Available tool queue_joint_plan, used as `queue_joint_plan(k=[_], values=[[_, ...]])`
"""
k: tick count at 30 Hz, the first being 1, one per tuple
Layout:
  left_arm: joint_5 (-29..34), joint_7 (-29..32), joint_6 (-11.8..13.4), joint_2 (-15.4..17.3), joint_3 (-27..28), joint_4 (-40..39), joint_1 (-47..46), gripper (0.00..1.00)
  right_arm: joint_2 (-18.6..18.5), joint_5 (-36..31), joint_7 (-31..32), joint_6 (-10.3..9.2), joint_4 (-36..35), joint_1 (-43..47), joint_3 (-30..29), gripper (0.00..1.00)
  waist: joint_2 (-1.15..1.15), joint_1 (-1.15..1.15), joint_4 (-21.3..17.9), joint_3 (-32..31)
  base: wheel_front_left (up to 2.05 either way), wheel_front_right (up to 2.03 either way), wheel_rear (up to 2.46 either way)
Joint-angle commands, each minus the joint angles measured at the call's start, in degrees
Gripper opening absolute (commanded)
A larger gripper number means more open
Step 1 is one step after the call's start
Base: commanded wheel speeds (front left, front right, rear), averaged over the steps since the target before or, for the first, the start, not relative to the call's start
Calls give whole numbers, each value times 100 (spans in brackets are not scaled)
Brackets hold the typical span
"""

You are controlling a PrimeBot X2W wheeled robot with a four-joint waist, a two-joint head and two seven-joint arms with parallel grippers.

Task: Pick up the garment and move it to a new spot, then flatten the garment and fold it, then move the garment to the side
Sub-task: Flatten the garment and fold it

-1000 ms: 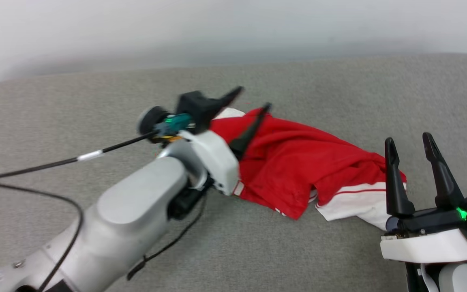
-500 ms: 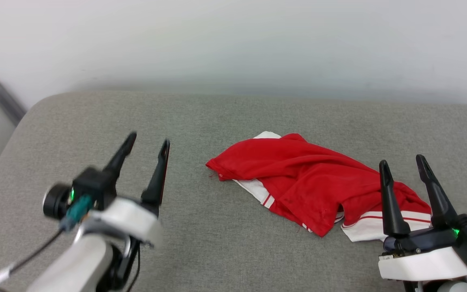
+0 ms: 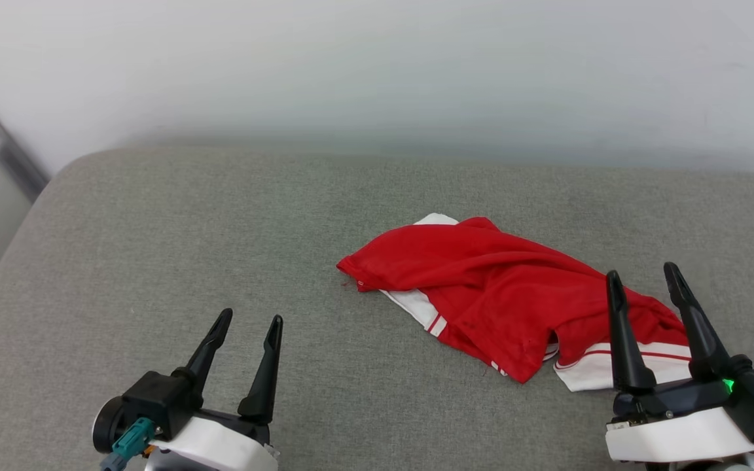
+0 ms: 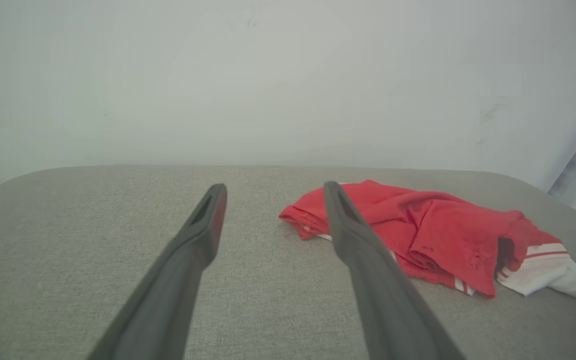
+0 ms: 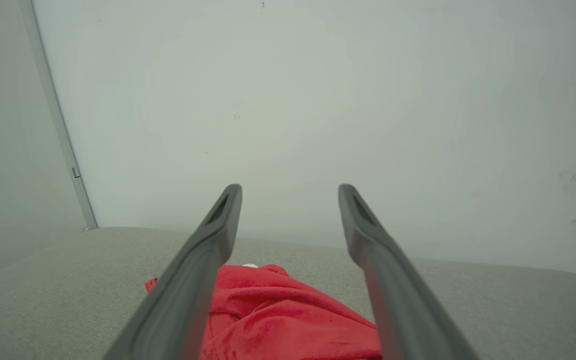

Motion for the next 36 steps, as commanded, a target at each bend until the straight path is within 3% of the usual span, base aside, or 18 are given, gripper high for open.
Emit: queue_joint_plan(k=[1,6,9,17,22,27,31,36], values=[[58,-14,-72,-17,44,39,-48,100,5,-36,-12,-2,-24,-41,23,100,0,0,-45,64,0,0,0],[87,59,-298,76,39,172,-274,100,5,-50,-12,-2,-71,-106,22,100,0,0,-151,225,0,0,0],[-27,450,-526,217,4,195,-684,100,5,-68,-12,-2,-120,-194,12,100,0,0,-234,447,0,0,0],[-545,2680,-1049,690,-197,89,-2336,100,5,-105,-12,-2,-201,-423,-23,100,0,0,-473,1110,0,0,0],[-1107,4417,-1166,1017,-380,218,-3285,100,5,-67,-12,-2,-248,-604,-16,100,0,0,-668,1468,0,0,0],[-1616,5657,-1228,1221,-545,516,-3882,100,6,5,-12,-2,-268,-743,-7,100,0,0,-866,1777,0,0,0],[-1779,6164,-1249,1328,-682,745,-4131,100,5,54,-12,-2,-276,-830,5,100,0,0,-983,1976,0,0,0],[-1844,6350,-1265,1314,-812,1010,-4276,100,5,98,-12,-2,-274,-932,22,100,0,0,-1078,2154,0,0,0]])
